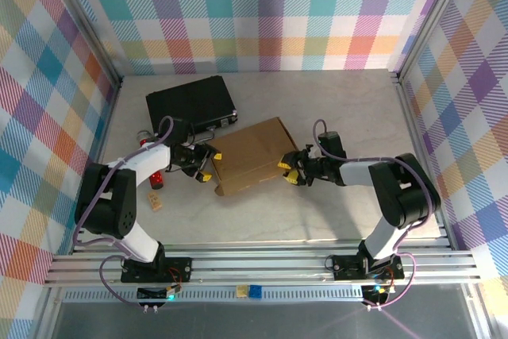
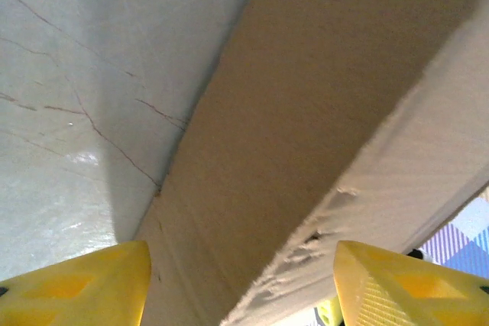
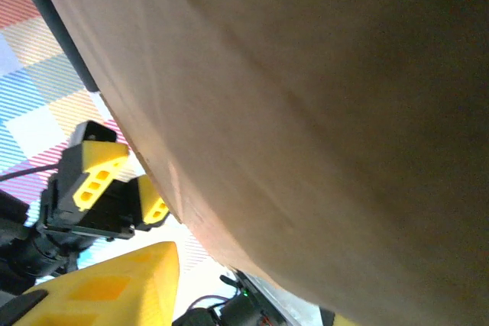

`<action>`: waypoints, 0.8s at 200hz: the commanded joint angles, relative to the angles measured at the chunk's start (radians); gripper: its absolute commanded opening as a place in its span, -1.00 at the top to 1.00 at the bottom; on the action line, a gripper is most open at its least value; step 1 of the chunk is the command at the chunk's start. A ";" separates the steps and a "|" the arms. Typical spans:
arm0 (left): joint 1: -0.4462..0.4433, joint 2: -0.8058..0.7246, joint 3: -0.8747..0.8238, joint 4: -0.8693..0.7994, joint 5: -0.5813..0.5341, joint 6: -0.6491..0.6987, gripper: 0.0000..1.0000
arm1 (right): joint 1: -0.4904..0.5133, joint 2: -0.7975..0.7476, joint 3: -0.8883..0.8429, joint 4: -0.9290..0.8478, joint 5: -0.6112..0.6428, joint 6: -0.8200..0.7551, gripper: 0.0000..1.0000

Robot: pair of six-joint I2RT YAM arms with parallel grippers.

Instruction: Fold the paper box

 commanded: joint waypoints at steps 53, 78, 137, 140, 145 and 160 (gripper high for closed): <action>0.014 0.021 0.039 -0.012 -0.015 0.063 -0.12 | 0.039 0.078 0.005 0.139 0.057 0.080 0.29; 0.029 -0.012 0.071 -0.081 -0.071 0.141 -0.05 | 0.039 0.067 0.020 0.080 0.062 0.059 0.30; 0.031 -0.040 0.077 -0.126 -0.086 0.214 0.26 | 0.039 0.058 0.048 0.007 0.062 0.036 0.31; 0.031 -0.037 0.074 -0.124 -0.083 0.216 0.30 | 0.039 0.058 0.050 0.004 0.062 0.035 0.32; 0.031 -0.033 0.071 -0.124 -0.079 0.218 0.34 | 0.038 0.057 0.052 0.001 0.062 0.035 0.32; 0.029 -0.025 0.072 -0.148 -0.090 0.231 0.37 | 0.039 0.060 0.058 -0.008 0.059 0.034 0.32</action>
